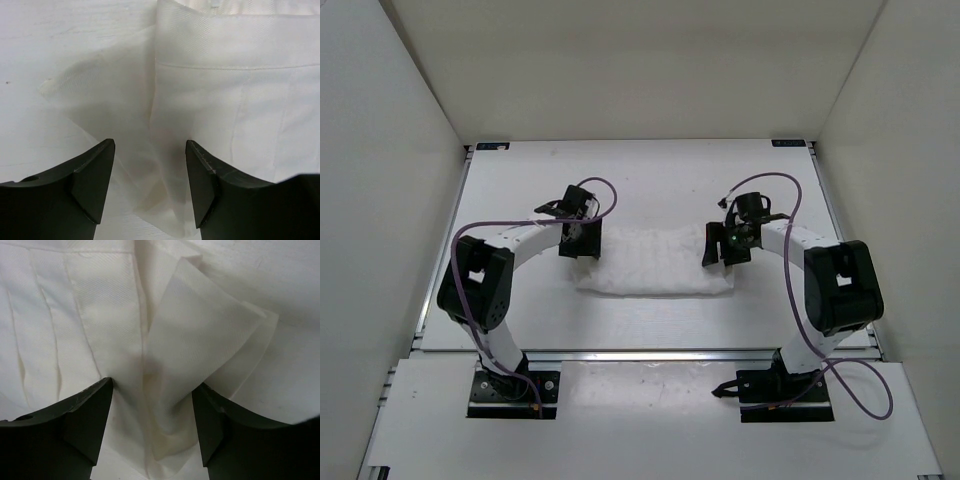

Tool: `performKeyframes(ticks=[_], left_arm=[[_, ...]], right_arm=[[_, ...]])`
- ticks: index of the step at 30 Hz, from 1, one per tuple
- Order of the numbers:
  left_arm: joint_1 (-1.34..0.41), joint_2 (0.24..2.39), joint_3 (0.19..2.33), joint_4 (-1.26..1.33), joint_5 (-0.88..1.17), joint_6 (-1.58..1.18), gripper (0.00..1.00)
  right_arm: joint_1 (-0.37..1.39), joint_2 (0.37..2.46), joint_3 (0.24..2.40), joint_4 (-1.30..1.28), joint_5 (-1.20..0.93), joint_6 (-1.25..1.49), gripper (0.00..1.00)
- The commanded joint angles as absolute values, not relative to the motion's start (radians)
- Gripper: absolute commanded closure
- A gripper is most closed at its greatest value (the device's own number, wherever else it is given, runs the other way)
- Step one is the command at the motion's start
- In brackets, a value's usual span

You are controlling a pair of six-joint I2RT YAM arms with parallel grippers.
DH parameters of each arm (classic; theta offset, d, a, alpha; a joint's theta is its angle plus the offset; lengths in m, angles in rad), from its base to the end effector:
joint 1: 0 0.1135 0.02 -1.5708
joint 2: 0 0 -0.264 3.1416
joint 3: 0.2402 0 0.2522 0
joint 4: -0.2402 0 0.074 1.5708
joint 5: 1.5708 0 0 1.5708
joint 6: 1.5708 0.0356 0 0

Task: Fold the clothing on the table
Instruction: Fold the skirt

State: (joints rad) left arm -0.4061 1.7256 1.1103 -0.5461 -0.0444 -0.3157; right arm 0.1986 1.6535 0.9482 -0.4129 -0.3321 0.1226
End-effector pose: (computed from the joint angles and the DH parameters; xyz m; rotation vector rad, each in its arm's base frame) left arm 0.3120 -0.1325 0.1814 0.1112 2.7373 -0.1439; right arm 0.3058 0.0734 0.1667 -0.2065 2.6913 0.5455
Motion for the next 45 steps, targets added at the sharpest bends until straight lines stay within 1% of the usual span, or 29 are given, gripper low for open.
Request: performKeyframes(ticks=[1, 2, 3, 4, 5, 7, 8, 11, 15, 21, 23, 33, 36, 41, 42, 45], left_arm=[[-0.385, 1.71, 1.075, -0.538, -0.067, -0.314, 0.32], [-0.377, 1.727, 1.074, -0.537, -0.064, -0.313, 0.32], [-0.39, 1.742, 1.074, -0.538, -0.067, -0.313, 0.33], [-0.399, 1.759, 1.08, -0.541, -0.078, -0.313, 0.34], [-0.408, 1.769, 1.081, -0.548, -0.083, -0.311, 0.35], [-0.419, 1.787, 1.088, -0.557, -0.09, -0.318, 0.34], [-0.417, 1.795, 1.091, -0.555, -0.081, -0.321, 0.35], [-0.402, 1.799, 1.088, -0.555, -0.063, -0.33, 0.35], [-0.385, 1.769, 1.075, -0.549, -0.057, -0.324, 0.36], [-0.396, 1.781, 1.082, -0.535, -0.04, -0.327, 0.37], [-0.397, 1.801, 1.089, -0.531, -0.026, -0.333, 0.41], [-0.471, 1.93, 1.19, -0.543, 0.018, -0.368, 0.45], [-0.48, 1.963, 1.226, -0.529, 0.047, -0.394, 0.45], [-0.498, 2.016, 1.264, -0.523, 0.078, -0.416, 0.46], [-0.5, 2.022, 1.267, -0.514, 0.093, -0.419, 0.45], [-0.509, 2.045, 1.287, -0.491, 0.133, -0.442, 0.46]], right_arm=[[0.227, 1.683, 0.96, -0.397, -0.299, 0.103, 0.39], [0.226, 1.69, 0.966, -0.4, -0.292, 0.104, 0.43], [0.232, 1.7, 0.972, -0.402, -0.296, 0.103, 0.5], [0.238, 1.701, 0.976, -0.402, -0.29, 0.103, 0.61], [0.242, 1.704, 0.982, -0.397, -0.282, 0.098, 0.66], [0.244, 1.716, 0.986, -0.399, -0.275, 0.091, 0.86], [0.245, 1.721, 0.991, -0.408, -0.259, 0.097, 0.92], [0.233, 1.717, 0.996, -0.41, -0.247, 0.089, 0.98], [0.201, 1.692, 1.028, -0.429, -0.229, 0.068, 0.99], [0.173, 1.667, 1.14, -0.526, -0.202, 0.017, 0.99], [0.182, 1.666, 1.199, -0.56, -0.209, 0.024, 0.99], [0.288, 1.669, 1.403, -0.604, -0.388, 0.133, 0.99], [0.33, 1.689, 1.454, -0.611, -0.435, 0.182, 0.98], [0.38, 1.712, 1.476, -0.519, -0.541, 0.267, 0.98], [0.403, 1.713, 1.471, -0.509, -0.551, 0.276, 0.98], [0.425, 1.738, 1.473, -0.465, -0.609, 0.316, 0.98]])
